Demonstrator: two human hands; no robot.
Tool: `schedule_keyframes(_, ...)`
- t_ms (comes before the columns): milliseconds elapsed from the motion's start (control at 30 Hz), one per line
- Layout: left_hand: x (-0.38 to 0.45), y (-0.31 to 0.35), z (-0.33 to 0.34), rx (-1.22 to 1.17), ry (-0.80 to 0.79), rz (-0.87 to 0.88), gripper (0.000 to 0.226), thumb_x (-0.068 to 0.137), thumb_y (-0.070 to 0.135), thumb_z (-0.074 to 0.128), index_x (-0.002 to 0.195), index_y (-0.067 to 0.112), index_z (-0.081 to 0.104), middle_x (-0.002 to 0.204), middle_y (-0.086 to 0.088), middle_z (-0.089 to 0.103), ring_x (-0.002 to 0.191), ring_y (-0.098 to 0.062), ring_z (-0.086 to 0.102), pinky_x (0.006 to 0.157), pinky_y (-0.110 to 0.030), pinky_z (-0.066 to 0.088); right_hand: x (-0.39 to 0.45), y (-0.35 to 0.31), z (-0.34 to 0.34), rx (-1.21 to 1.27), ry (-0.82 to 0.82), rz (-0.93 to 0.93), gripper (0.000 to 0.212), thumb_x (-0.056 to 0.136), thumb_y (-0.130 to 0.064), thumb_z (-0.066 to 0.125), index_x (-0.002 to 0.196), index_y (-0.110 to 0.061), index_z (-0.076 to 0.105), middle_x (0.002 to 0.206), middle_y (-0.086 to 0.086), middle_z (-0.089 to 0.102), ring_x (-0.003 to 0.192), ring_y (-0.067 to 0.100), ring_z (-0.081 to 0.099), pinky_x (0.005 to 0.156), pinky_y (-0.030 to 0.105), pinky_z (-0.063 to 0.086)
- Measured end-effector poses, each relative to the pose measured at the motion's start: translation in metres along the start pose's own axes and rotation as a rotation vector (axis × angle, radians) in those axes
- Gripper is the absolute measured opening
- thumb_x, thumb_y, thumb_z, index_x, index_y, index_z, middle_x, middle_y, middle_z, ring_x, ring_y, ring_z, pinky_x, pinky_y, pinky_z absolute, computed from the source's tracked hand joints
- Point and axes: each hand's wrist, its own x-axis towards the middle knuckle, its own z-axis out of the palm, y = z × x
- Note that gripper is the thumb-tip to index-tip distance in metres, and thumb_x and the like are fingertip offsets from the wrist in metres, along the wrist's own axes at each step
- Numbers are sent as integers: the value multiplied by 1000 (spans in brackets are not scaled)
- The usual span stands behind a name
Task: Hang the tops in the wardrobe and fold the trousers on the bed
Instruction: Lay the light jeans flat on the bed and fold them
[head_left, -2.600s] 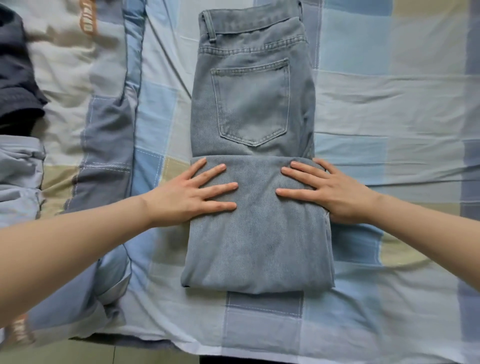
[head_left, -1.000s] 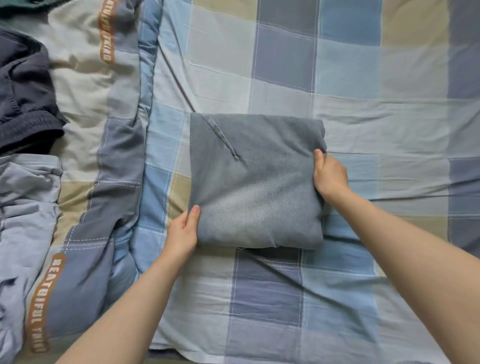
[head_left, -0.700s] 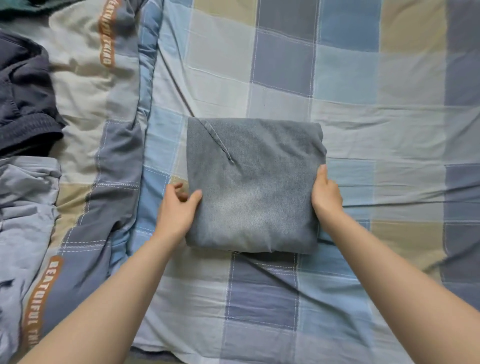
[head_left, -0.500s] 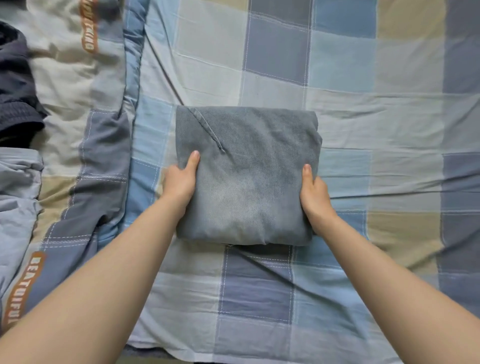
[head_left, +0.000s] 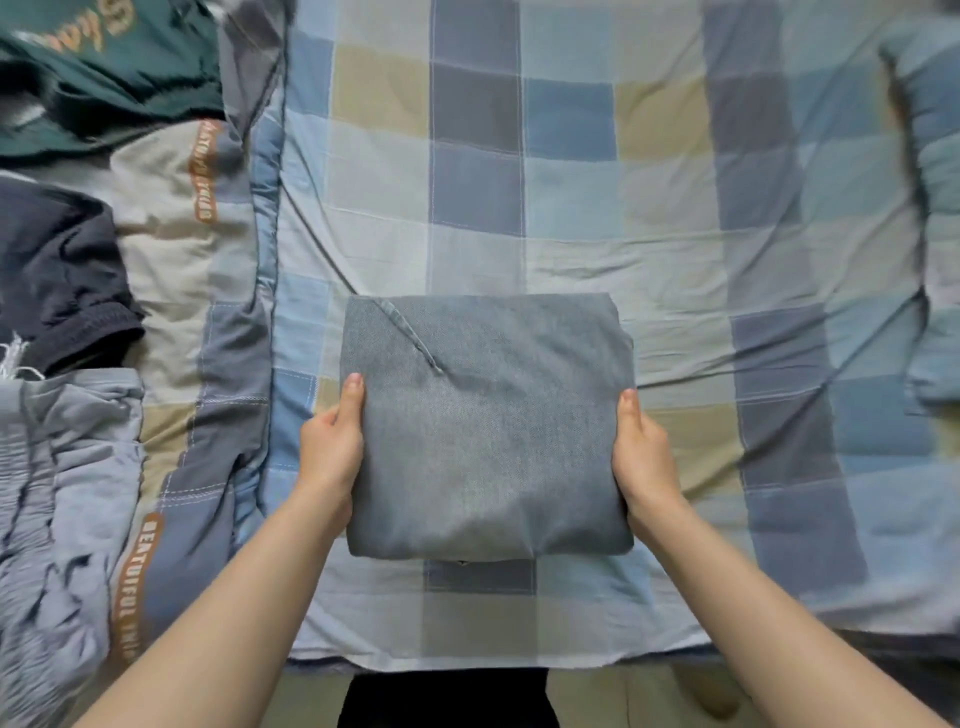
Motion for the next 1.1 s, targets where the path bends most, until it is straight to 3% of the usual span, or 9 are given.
schedule_keyframes(167,-73,44,-16,-11,-262,17,22,83,30,74,96,12,71,92,-4,77,79,-16,73,67,-28,54,-75,-24,-60,100,131,34,53,100,-49,31,119,-11,64,89,-16,58,95,12,53,83,24,36)
schedule_keyframes(300,-131,90,-30,46,-363,92,23,85,36,72,89,13,72,81,0,77,72,-13,73,57,-23,54,-151,-40,-100,247,250,52,58,99,-52,34,132,-10,56,108,-12,53,104,5,47,86,18,36)
schedule_keyframes(467,-199,126,-47,182,-472,155,31,84,46,70,90,16,71,78,5,76,68,-10,72,57,-27,53,-247,-50,-141,421,347,127,53,98,-52,36,126,-13,60,124,-4,60,111,13,55,96,27,41)
schedule_keyframes(600,-270,136,-49,301,-609,192,28,85,47,69,91,19,71,81,4,77,71,-12,73,60,-28,53,-327,-33,-184,420,553,186,51,99,-49,38,120,-11,66,103,-7,61,103,12,53,81,5,33)
schedule_keyframes(700,-322,129,-45,368,-698,204,24,86,42,69,91,19,70,79,3,76,66,-12,72,59,-29,52,-378,-13,-208,568,622,214,44,99,-44,42,106,-9,68,94,-4,64,99,16,61,88,22,43)
schedule_keyframes(767,-356,118,-38,412,-761,211,23,87,40,69,91,18,71,80,0,77,67,-14,73,61,-30,53,-412,6,-226,612,691,249,40,97,-48,42,101,-17,67,94,-9,64,88,2,60,82,19,42)
schedule_keyframes(900,-435,81,-21,515,-897,230,23,88,39,69,91,17,71,79,1,77,67,-14,73,61,-29,53,-489,61,-265,665,857,302,51,97,-51,41,108,-9,68,108,-2,68,107,14,60,94,27,45)
schedule_keyframes(1000,-488,41,-12,586,-996,232,24,87,44,68,92,21,69,78,8,76,69,-10,72,61,-28,51,-548,101,-286,777,940,314,51,97,-49,42,86,-7,68,98,-3,71,93,4,66,74,15,51)
schedule_keyframes(1100,-553,-17,-9,696,-1091,255,25,84,47,70,88,23,69,77,14,75,79,-12,71,64,-28,51,-622,158,-304,881,1017,399,58,96,-53,42,90,-1,66,100,10,70,98,16,65,82,33,53)
